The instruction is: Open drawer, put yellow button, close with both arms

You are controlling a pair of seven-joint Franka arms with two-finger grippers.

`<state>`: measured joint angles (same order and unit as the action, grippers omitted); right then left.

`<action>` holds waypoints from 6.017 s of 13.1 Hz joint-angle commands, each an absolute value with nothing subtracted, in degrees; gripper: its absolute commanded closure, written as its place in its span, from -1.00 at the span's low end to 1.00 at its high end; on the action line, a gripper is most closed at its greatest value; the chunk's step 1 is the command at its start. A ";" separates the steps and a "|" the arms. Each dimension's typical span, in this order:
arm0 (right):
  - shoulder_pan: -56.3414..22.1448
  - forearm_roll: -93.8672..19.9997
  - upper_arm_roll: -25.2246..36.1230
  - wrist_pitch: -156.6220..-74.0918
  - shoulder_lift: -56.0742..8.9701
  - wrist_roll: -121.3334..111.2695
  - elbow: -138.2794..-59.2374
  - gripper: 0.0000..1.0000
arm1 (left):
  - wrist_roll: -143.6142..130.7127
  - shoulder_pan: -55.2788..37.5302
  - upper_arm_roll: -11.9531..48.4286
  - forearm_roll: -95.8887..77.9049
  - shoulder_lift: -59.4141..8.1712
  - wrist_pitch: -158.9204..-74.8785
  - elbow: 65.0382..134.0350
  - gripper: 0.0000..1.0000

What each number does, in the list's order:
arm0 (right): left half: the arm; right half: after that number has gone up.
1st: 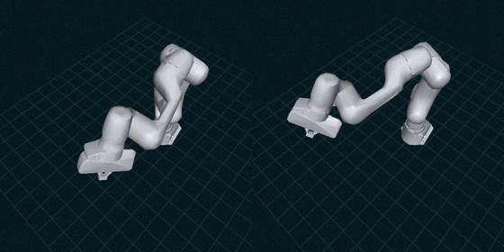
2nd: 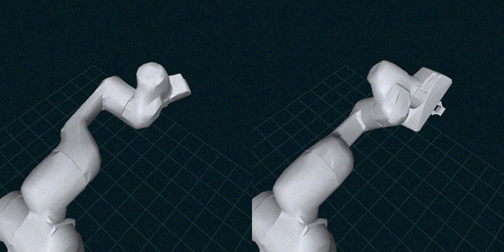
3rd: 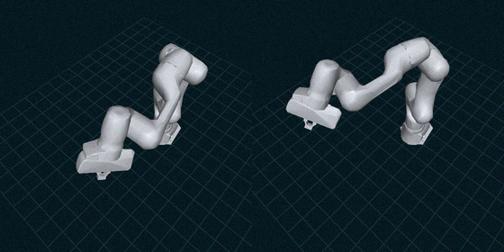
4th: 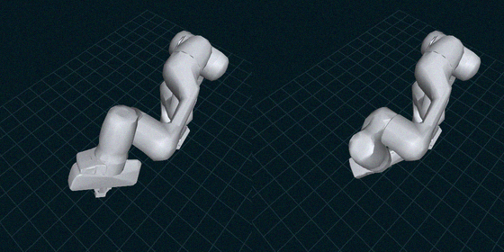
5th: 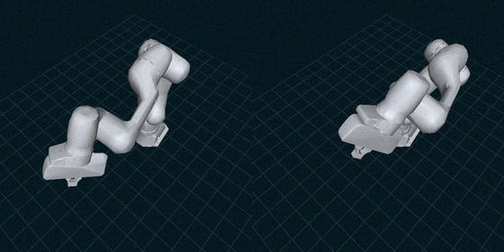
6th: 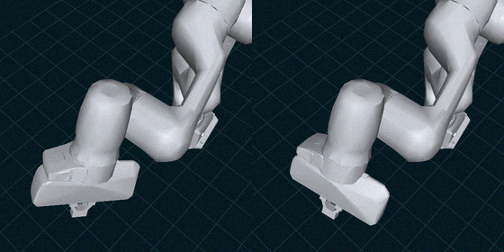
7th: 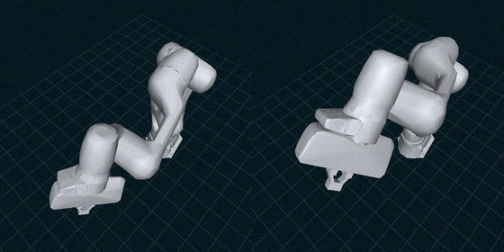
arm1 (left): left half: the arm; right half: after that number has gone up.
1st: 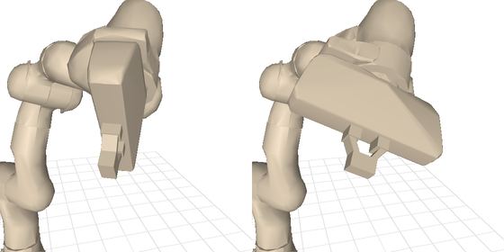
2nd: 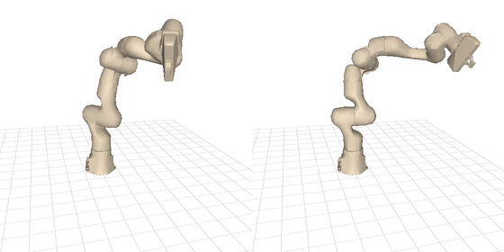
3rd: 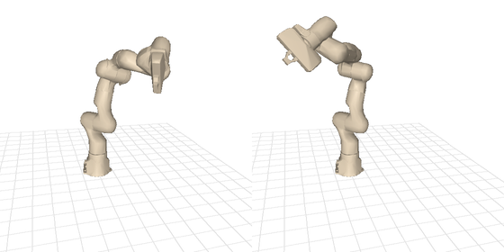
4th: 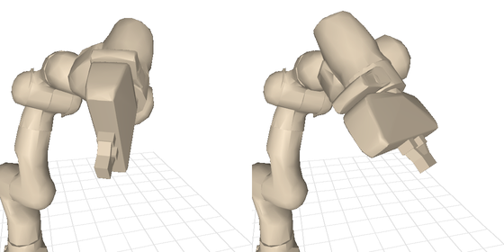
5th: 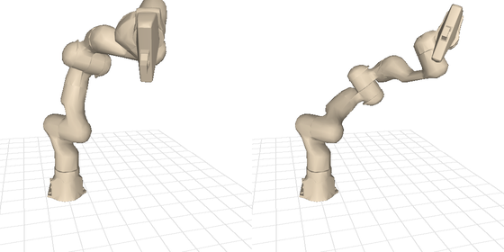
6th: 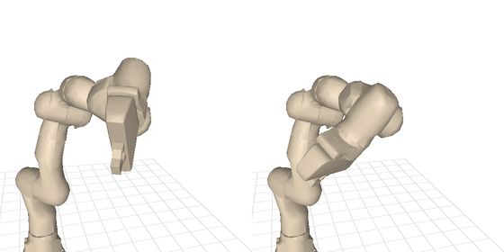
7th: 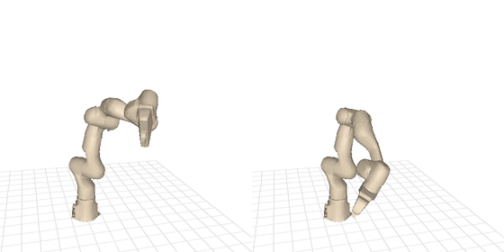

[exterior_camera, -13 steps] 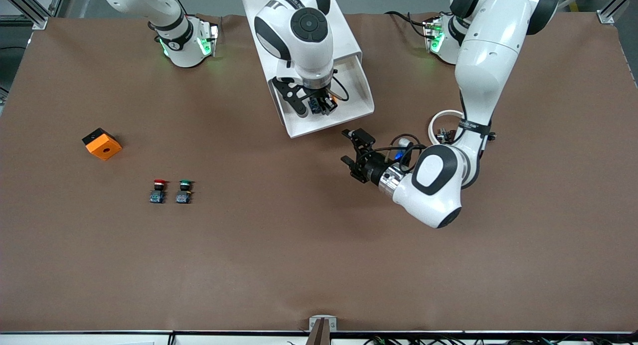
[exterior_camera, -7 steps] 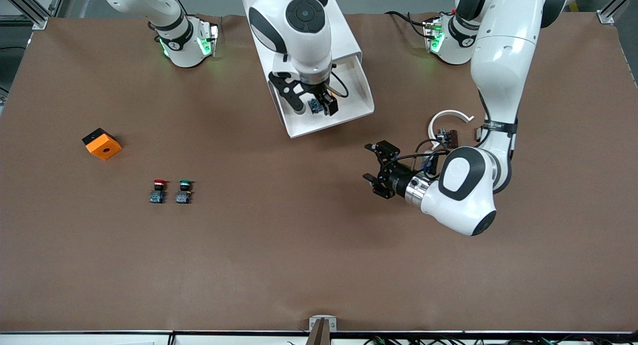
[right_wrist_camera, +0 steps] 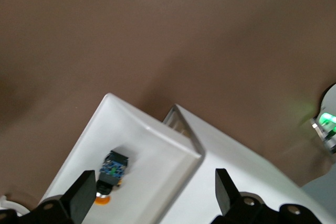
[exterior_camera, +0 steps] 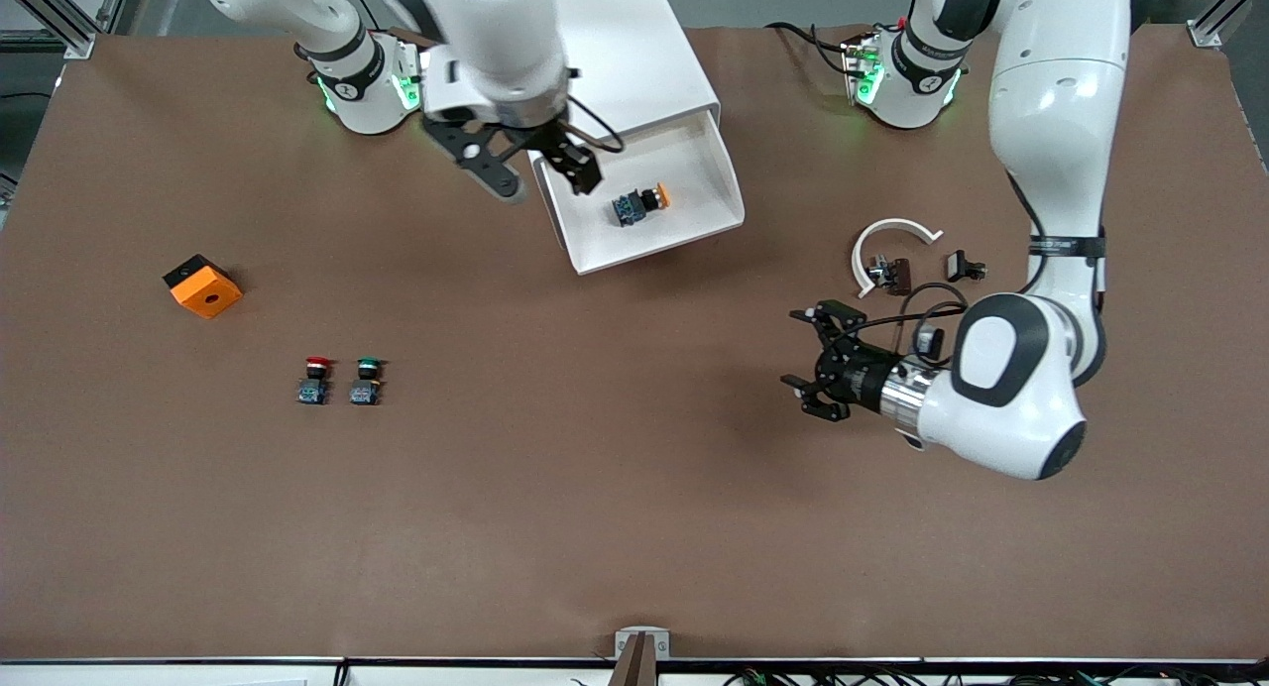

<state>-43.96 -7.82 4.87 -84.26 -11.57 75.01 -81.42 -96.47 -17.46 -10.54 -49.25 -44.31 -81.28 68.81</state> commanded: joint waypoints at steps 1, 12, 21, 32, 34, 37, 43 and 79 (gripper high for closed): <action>-37.91 -9.05 4.39 -79.12 -7.66 59.30 -82.35 -1.00 | -89.15 -17.66 -11.24 -44.85 -41.84 -81.30 69.17 -1.00; -14.70 -4.75 4.48 -76.29 3.42 15.15 -90.61 -1.00 | -68.74 -20.65 -11.16 -28.22 -40.25 -85.78 69.35 -1.00; -7.66 -1.05 4.48 -86.31 12.74 2.39 -104.50 -1.00 | -51.86 -25.66 -10.11 -17.05 -34.47 -90.87 71.70 -1.00; -3.25 -0.79 4.48 -83.15 11.43 -1.23 -97.65 -1.00 | -49.94 -29.88 -4.40 -11.07 -21.36 -118.30 95.71 -1.00; -0.98 -0.97 4.48 -83.14 11.25 -1.23 -97.12 -1.00 | -46.86 -30.84 -4.13 -11.07 -21.97 -118.48 95.80 -1.00; -0.70 -1.05 4.39 -83.32 10.20 -1.32 -96.86 -1.00 | -46.67 -34.79 -4.04 -11.07 -23.29 -118.74 95.98 -1.00; 0.17 -1.58 3.96 -83.41 8.96 -1.23 -94.04 -1.00 | -50.69 -41.91 -3.78 -11.25 -23.91 -118.04 97.91 -1.00; -0.88 -0.44 3.96 -83.41 7.82 -1.23 -91.93 -1.00 | -61.79 -46.58 12.39 -13.80 -25.58 -107.58 97.38 -1.00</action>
<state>-0.53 -1.14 3.82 -84.19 8.60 -0.76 -93.51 -60.75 -44.96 11.64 -12.95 -25.34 -108.80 97.62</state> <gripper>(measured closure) 0.000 0.000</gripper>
